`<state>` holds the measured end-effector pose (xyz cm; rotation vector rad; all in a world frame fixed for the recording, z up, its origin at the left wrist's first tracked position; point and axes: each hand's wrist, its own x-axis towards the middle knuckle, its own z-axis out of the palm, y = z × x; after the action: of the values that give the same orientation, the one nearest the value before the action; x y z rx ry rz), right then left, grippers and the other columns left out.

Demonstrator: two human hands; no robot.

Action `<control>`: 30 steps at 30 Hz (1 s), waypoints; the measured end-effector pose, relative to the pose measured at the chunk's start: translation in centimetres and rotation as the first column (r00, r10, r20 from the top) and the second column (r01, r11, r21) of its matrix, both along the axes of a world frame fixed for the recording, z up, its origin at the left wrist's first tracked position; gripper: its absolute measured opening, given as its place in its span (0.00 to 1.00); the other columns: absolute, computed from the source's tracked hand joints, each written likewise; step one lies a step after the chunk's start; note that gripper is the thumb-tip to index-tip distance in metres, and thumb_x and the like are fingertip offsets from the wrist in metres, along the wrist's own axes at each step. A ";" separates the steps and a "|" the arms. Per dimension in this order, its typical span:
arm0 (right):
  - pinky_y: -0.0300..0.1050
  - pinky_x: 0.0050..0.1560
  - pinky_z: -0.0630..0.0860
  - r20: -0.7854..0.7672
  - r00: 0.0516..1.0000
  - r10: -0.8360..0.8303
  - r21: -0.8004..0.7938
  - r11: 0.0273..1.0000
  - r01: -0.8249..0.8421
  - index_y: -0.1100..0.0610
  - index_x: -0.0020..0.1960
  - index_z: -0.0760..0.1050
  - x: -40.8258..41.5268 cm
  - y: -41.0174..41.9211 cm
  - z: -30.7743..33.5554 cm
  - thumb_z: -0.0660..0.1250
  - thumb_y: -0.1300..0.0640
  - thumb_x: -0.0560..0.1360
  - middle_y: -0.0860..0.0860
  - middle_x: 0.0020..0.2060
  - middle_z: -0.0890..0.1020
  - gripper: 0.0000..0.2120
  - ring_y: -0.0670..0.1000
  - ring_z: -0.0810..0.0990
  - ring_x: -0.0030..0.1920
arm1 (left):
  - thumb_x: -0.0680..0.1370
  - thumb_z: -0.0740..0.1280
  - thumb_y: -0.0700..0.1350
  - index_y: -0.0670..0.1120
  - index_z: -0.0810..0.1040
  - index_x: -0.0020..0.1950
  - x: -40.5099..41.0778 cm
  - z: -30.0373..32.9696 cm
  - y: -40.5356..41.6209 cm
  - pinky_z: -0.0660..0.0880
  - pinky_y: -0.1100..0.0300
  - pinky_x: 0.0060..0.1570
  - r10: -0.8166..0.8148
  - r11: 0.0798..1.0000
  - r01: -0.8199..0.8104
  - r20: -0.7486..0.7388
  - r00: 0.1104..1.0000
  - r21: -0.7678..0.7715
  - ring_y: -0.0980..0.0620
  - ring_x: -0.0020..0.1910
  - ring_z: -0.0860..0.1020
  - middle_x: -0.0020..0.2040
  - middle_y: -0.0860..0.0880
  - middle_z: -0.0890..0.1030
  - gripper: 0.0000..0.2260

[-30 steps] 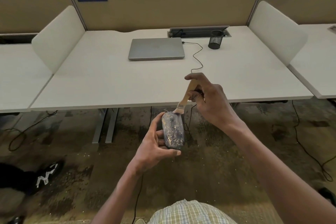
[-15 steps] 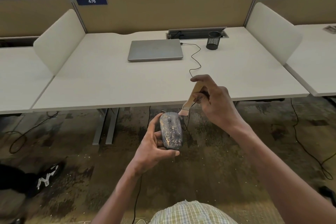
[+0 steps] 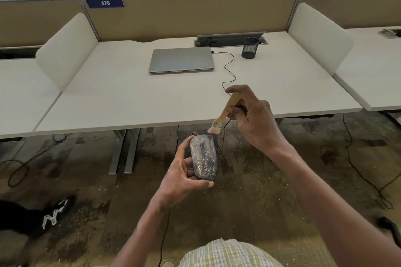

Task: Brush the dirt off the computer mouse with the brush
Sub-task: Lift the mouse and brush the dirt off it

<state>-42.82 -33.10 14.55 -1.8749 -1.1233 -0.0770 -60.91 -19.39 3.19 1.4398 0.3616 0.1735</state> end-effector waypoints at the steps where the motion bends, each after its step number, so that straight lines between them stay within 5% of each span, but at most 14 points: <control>1: 0.48 0.45 0.82 0.006 1.000 0.016 0.016 1.000 -0.016 0.55 0.67 0.69 -0.2 0.2 0.2 0.66 0.69 0.78 0.52 0.41 0.83 0.20 0.48 0.84 0.42 | 0.66 0.79 0.25 0.62 0.56 0.79 0.1 0.1 0.0 0.84 0.49 0.54 -0.004 1.000 0.004 0.000 1.000 0.005 0.39 0.56 0.86 0.60 0.41 0.85 0.55; 8: 0.37 0.48 0.81 0.059 0.990 0.128 -0.041 0.991 -0.126 0.55 0.67 0.70 -0.8 1.4 1.0 0.65 0.73 0.77 0.51 0.41 0.81 0.23 0.38 0.81 0.43 | 0.66 0.79 0.25 0.61 0.55 0.80 0.3 0.6 -0.5 0.84 0.48 0.54 -0.029 0.998 0.030 -0.030 0.999 0.053 0.41 0.55 0.87 0.60 0.44 0.85 0.55; 13: 0.48 0.45 0.83 0.173 0.968 0.184 -0.152 0.976 -0.158 0.54 0.67 0.70 -1.2 2.1 1.5 0.66 0.73 0.76 0.49 0.41 0.79 0.25 0.48 0.84 0.45 | 0.67 0.80 0.27 0.61 0.54 0.81 0.2 0.5 -0.6 0.83 0.42 0.58 -0.051 0.994 0.056 -0.062 0.997 0.093 0.42 0.55 0.86 0.60 0.44 0.85 0.56; 21: 0.51 0.42 0.83 0.208 0.954 0.215 -0.205 0.963 -0.172 0.52 0.67 0.68 -1.0 2.1 1.5 0.65 0.73 0.75 0.51 0.40 0.79 0.26 0.51 0.83 0.43 | 0.66 0.81 0.29 0.61 0.53 0.81 0.4 0.5 -0.6 0.83 0.43 0.58 -0.034 0.993 0.042 -0.070 0.997 0.109 0.43 0.56 0.86 0.60 0.44 0.85 0.56; 26: 0.36 0.44 0.79 0.158 0.967 0.198 -0.157 0.972 -0.174 0.53 0.67 0.69 -0.6 2.1 1.7 0.66 0.73 0.76 0.48 0.40 0.78 0.25 0.42 0.80 0.43 | 0.67 0.81 0.28 0.64 0.55 0.79 0.4 0.6 -0.4 0.83 0.43 0.58 -0.029 0.993 0.035 -0.059 0.998 0.111 0.43 0.56 0.86 0.61 0.44 0.85 0.55; 30: 0.43 0.41 0.82 0.206 0.960 0.191 -0.199 0.968 -0.150 0.53 0.67 0.69 -0.9 1.8 1.5 0.66 0.72 0.76 0.48 0.40 0.77 0.25 0.47 0.82 0.42 | 0.66 0.81 0.28 0.66 0.56 0.77 0.6 0.6 -0.2 0.83 0.43 0.58 -0.029 0.993 0.034 -0.053 0.998 0.113 0.43 0.56 0.86 0.61 0.44 0.84 0.55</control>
<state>-43.69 -31.31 16.08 -1.9560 -1.4871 -0.0914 -60.35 -19.57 3.79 1.5642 0.3760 0.1332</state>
